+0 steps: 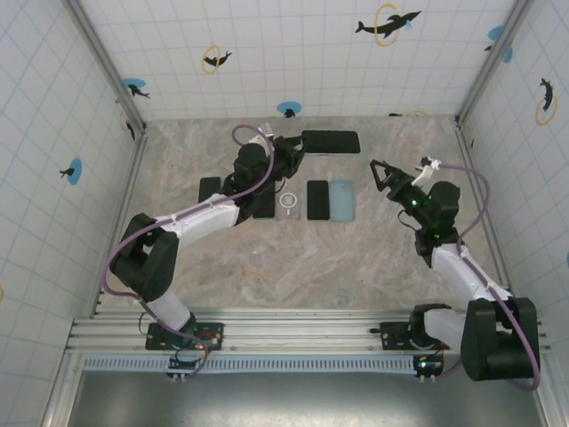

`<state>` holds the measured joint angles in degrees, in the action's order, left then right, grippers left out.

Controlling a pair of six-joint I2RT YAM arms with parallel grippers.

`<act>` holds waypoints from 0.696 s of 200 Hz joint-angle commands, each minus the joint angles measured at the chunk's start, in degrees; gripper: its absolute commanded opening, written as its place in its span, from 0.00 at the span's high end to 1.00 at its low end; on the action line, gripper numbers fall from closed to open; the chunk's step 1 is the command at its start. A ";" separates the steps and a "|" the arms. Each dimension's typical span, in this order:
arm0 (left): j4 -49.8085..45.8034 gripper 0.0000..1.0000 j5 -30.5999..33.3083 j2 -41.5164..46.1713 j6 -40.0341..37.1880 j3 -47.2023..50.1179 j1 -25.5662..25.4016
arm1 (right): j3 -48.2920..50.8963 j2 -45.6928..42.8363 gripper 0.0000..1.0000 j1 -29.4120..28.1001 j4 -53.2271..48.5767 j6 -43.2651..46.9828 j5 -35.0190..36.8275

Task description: Take the phone out of the phone case

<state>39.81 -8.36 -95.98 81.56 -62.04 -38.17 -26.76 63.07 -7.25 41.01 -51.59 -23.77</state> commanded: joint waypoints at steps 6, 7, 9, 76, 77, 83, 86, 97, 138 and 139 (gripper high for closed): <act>10.46 0.98 6.37 2.38 5.10 0.75 -2.76 | 2.56 -1.63 0.12 -6.79 11.09 -17.05 12.87; 10.64 0.98 6.53 2.34 5.15 0.76 -2.81 | 2.62 -1.59 0.12 -7.02 11.32 -17.23 13.14; 10.88 0.98 6.76 2.30 5.29 0.78 -2.92 | 2.71 -1.49 0.12 -7.51 11.88 -17.53 13.55; 16.30 0.98 9.12 -0.26 8.05 -0.10 -7.12 | 0.09 4.94 0.33 -15.79 21.55 -21.68 18.64; 16.37 0.98 9.18 -0.30 8.02 -0.15 -7.20 | -0.02 4.99 0.34 -15.83 21.56 -21.65 18.70; 16.51 0.98 9.45 -0.32 8.00 -0.02 -7.41 | -0.41 5.25 0.35 -16.23 21.59 -21.63 19.13; 16.59 0.98 9.57 -0.34 8.01 -0.07 -7.52 | -0.51 5.37 0.36 -16.49 21.71 -21.63 19.32; 16.76 0.98 9.68 -0.44 7.92 -0.18 -7.86 | -0.69 5.86 0.39 -17.22 22.94 -21.61 20.14; 16.82 0.98 9.62 -0.56 7.96 0.04 -8.32 | -0.26 7.50 0.44 -18.67 28.20 -22.07 20.80; 16.81 0.98 9.65 -0.58 7.94 0.06 -8.32 | -0.29 7.50 0.44 -18.68 28.18 -22.07 20.79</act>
<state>50.83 0.49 -96.86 88.62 -60.77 -46.15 -25.02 69.84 -25.21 62.33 -73.06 -5.02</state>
